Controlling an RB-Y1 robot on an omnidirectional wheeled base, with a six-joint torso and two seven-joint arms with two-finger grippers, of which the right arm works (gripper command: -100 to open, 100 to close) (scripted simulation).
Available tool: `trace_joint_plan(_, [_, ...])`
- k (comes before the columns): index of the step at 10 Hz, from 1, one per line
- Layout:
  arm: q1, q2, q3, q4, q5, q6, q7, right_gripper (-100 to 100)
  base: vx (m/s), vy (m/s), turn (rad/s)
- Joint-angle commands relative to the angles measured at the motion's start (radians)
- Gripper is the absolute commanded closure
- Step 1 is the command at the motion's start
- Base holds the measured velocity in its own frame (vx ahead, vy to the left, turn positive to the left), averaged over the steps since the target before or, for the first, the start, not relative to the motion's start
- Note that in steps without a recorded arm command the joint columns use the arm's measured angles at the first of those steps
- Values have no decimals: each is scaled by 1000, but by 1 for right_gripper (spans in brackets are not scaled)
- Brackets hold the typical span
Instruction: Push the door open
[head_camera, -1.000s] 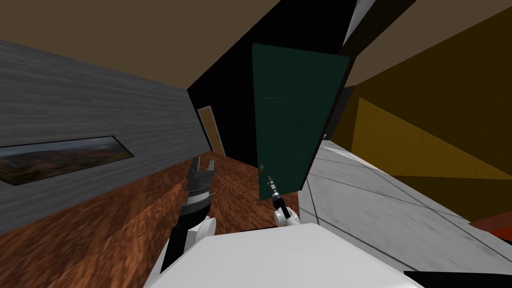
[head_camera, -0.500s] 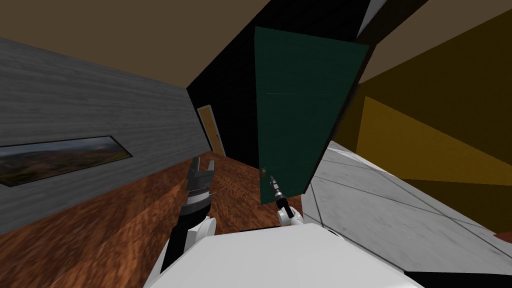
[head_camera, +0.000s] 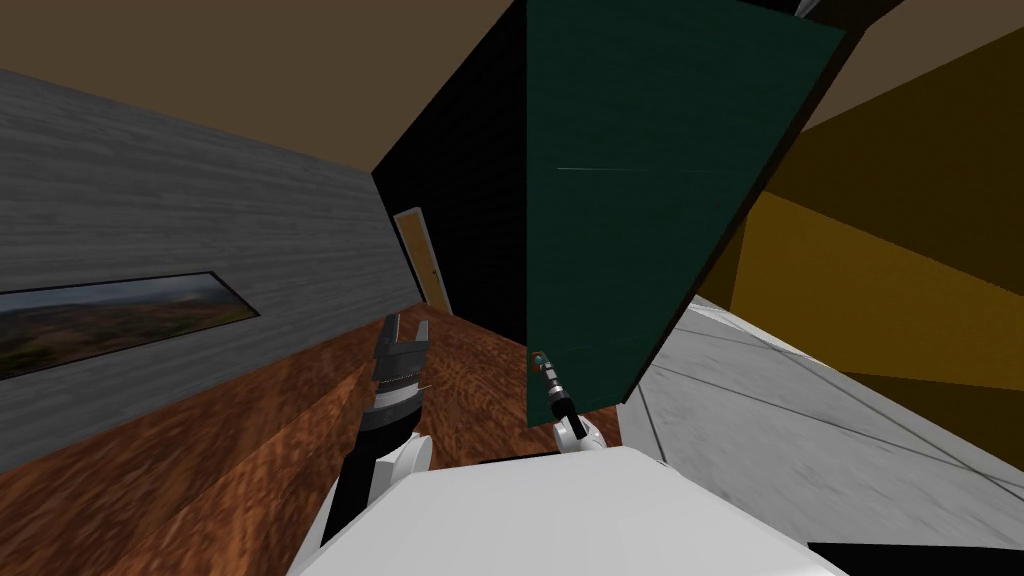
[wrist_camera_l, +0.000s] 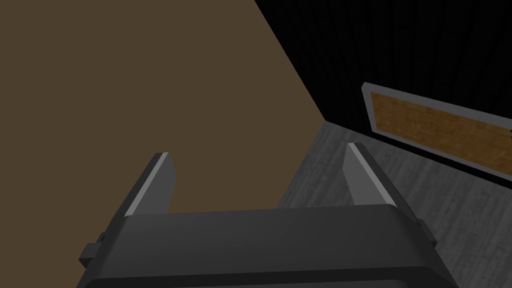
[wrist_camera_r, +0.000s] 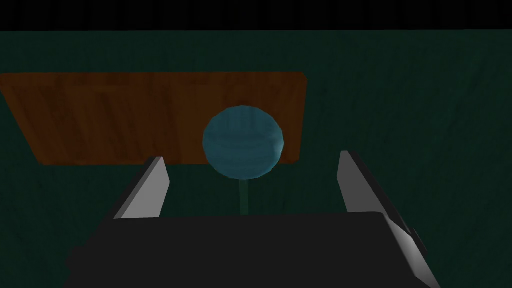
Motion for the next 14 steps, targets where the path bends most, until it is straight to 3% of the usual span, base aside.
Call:
trace_joint_plan(1, [0,0,0,0,0,0,0,-100,103,27,-5])
trace_joint_plan(2, [0,0,0,0,0,0,0,100,-21,-2,-3])
trace_joint_plan(7, [0,0,0,0,0,0,0,100,-18,-5,3])
trace_joint_plan(8, [-1,-17,-16,1,-10,5,4,100,96,59,-40])
trace_joint_plan(9, [-1,-17,-16,1,-10,5,4,100,117,85,-40])
trace_joint_plan(10, [-1,-17,-16,33,-10,5,4,100,75,49,-7])
trace_joint_plan(11, [-3,-29,-34,0,-21,8,8,100,135,74,-77])
trace_joint_plan(14, [-5,-36,-50,0,-31,11,12,100,147,78,-50])
